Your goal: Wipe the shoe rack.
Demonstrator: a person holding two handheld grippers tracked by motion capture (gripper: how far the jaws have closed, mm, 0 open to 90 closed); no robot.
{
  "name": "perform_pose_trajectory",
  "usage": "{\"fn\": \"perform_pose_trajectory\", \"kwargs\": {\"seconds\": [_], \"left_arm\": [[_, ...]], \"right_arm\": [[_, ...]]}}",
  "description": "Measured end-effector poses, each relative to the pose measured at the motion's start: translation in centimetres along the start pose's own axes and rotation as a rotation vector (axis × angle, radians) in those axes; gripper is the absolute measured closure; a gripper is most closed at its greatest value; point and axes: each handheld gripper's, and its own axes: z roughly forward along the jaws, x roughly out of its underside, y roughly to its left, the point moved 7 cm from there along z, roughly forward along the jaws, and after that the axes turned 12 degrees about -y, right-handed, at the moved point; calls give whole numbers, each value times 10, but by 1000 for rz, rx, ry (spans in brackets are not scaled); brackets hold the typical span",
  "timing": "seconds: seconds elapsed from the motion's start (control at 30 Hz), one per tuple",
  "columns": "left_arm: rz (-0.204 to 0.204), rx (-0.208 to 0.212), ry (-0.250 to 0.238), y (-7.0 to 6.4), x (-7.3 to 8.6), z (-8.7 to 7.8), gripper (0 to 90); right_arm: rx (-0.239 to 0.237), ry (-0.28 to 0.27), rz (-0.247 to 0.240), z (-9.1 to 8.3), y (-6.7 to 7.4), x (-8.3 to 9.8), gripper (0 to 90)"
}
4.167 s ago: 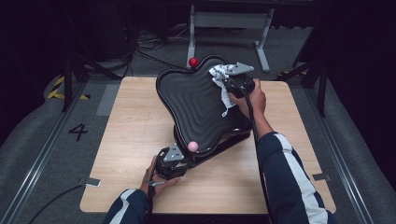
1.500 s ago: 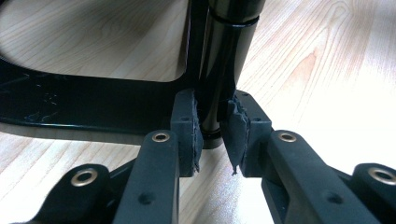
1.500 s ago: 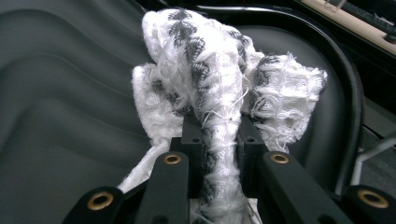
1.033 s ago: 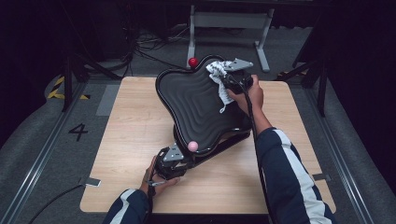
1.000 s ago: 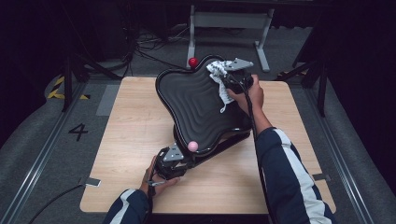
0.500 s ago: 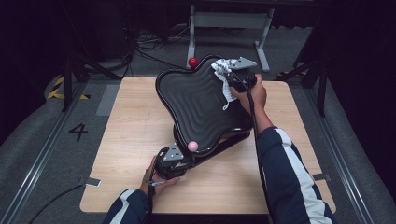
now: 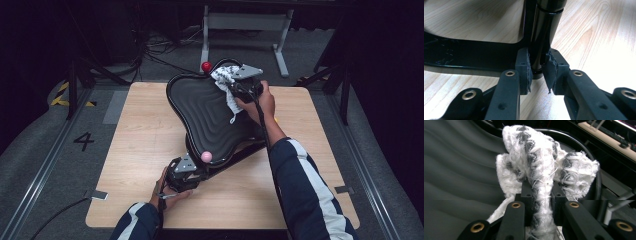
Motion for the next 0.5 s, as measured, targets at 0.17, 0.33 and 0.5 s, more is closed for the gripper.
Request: {"fn": "perform_pose_trajectory", "kwargs": {"seconds": [0.17, 0.33, 0.5], "left_arm": [[2, 1, -1, 0, 0, 0, 734], [0, 1, 0, 0, 0, 0, 734], [0, 2, 0, 0, 0, 0, 734]], "right_arm": [[-46, -9, -32, 0, 19, -7, 780], [-85, -19, -61, 1, 40, -15, 780], [-128, -33, -79, 7, 64, -28, 781]]}}
